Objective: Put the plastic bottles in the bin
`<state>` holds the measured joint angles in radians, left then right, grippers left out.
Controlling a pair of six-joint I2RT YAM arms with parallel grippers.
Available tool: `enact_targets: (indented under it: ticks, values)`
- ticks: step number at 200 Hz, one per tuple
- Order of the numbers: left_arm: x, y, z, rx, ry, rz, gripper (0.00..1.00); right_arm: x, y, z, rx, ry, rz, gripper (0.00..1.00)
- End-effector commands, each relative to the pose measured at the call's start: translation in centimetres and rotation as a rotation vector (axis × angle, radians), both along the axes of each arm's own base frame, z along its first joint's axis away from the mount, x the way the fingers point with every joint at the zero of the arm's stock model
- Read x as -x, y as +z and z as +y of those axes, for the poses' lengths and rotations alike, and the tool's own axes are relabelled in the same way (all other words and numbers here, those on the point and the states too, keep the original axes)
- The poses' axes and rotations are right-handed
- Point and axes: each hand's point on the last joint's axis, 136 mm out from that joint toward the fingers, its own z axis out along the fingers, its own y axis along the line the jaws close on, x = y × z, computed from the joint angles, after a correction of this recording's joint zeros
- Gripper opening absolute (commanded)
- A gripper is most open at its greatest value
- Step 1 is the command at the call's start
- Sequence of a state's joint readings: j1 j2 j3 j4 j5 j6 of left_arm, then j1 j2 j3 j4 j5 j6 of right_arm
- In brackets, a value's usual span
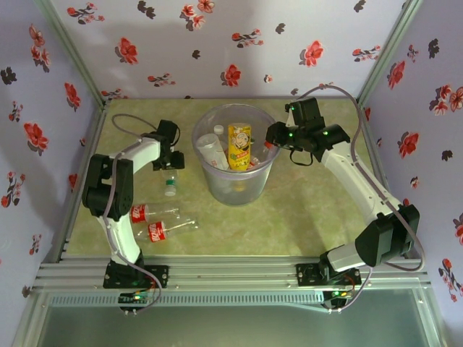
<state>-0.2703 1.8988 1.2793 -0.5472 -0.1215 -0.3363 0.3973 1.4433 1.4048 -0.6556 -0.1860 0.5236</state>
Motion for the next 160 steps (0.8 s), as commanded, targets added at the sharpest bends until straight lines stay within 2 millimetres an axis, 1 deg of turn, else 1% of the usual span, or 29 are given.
enact_targets:
  ticks: [1, 12, 38, 66, 85, 105, 125, 136, 144, 160]
  values:
    - [-1.1, 3.7, -0.1, 0.005, 0.004, -0.075, 0.61, 0.5, 0.3, -0.9, 0.027, -0.004, -0.015, 0.35]
    - [-1.4, 5.6, -0.3, 0.012, -0.005, -0.108, 0.61, 0.4, 0.2, -1.0, 0.028, -0.007, -0.013, 0.35]
    - [-2.0, 11.8, -0.8, 0.041, -0.019, -0.229, 0.59, 0.4, 0.3, -1.0, 0.026, -0.006, -0.017, 0.35]
    - [-1.9, 20.0, -1.3, 0.105, -0.016, -0.404, 0.52, 0.4, 0.3, -0.9, 0.019, -0.008, -0.017, 0.35]
    - [-1.2, 25.4, -2.9, 0.175, -0.042, -0.518, 0.51, 0.3, 0.3, -0.9, 0.017, -0.009, -0.016, 0.35]
    - [0.1, 31.5, -5.0, 0.252, -0.083, -0.656, 0.5, 0.4, 0.2, -0.9, 0.016, -0.01, -0.015, 0.35]
    - [1.9, 37.3, -7.7, 0.369, -0.14, -0.798, 0.46, 0.5, 0.3, -1.0, 0.015, -0.012, -0.017, 0.35]
    - [2.7, 39.8, -9.4, 0.46, -0.179, -0.84, 0.44, 0.4, 0.2, -1.0, 0.014, -0.012, -0.017, 0.35]
    - [3.2, 41.1, -10.8, 0.516, -0.216, -0.856, 0.44, 0.5, 0.2, -0.9, 0.011, -0.012, -0.015, 0.35]
    - [4.1, 43.0, -14.1, 0.568, -0.302, -0.881, 0.44, 0.5, 0.2, -0.9, 0.008, -0.014, -0.016, 0.35]
